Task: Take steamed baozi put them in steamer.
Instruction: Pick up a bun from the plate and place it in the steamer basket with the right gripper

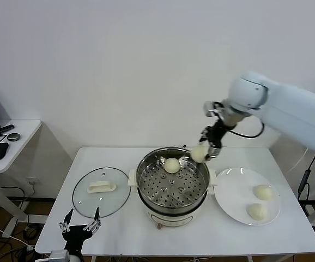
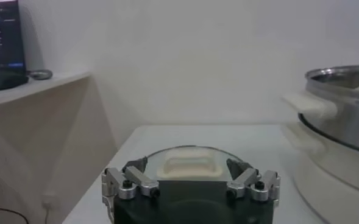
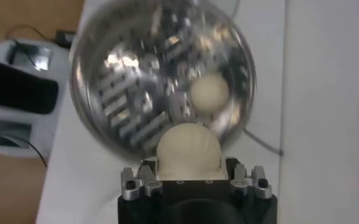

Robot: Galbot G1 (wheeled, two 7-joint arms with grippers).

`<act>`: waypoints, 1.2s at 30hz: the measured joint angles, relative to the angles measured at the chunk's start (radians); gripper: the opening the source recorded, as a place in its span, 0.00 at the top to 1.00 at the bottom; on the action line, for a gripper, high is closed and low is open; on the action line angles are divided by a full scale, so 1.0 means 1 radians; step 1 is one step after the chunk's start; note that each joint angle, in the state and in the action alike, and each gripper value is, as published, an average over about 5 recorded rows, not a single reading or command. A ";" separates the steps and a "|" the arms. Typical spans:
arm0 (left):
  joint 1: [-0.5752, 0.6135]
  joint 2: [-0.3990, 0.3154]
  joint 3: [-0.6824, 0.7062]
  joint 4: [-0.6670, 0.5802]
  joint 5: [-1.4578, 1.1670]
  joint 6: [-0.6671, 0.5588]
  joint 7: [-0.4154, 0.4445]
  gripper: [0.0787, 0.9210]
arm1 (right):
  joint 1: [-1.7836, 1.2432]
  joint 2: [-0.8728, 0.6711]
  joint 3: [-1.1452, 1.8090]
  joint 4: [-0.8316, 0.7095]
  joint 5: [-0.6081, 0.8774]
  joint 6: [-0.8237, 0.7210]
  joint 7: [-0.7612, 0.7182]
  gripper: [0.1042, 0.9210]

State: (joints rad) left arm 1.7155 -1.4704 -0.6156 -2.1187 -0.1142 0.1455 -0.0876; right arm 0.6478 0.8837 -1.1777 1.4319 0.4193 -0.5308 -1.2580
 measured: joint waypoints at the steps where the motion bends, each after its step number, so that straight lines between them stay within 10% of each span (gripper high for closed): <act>1: 0.001 -0.002 0.001 -0.003 -0.001 0.000 -0.002 0.12 | 0.000 0.021 -0.006 -0.004 0.013 -0.011 0.008 0.35; 29: -0.016 -0.005 0.012 -0.021 -0.037 0.007 -0.021 0.12 | -0.198 0.405 -0.065 -0.155 -0.026 -0.161 0.177 0.35; 36: -0.020 -0.008 0.012 -0.020 -0.042 0.011 -0.017 0.12 | -0.207 0.417 -0.059 -0.158 -0.036 -0.168 0.196 0.18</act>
State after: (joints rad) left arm 1.6954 -1.4782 -0.6036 -2.1390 -0.1559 0.1562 -0.1048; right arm 0.4411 1.3010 -1.2366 1.2739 0.3828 -0.6990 -1.0618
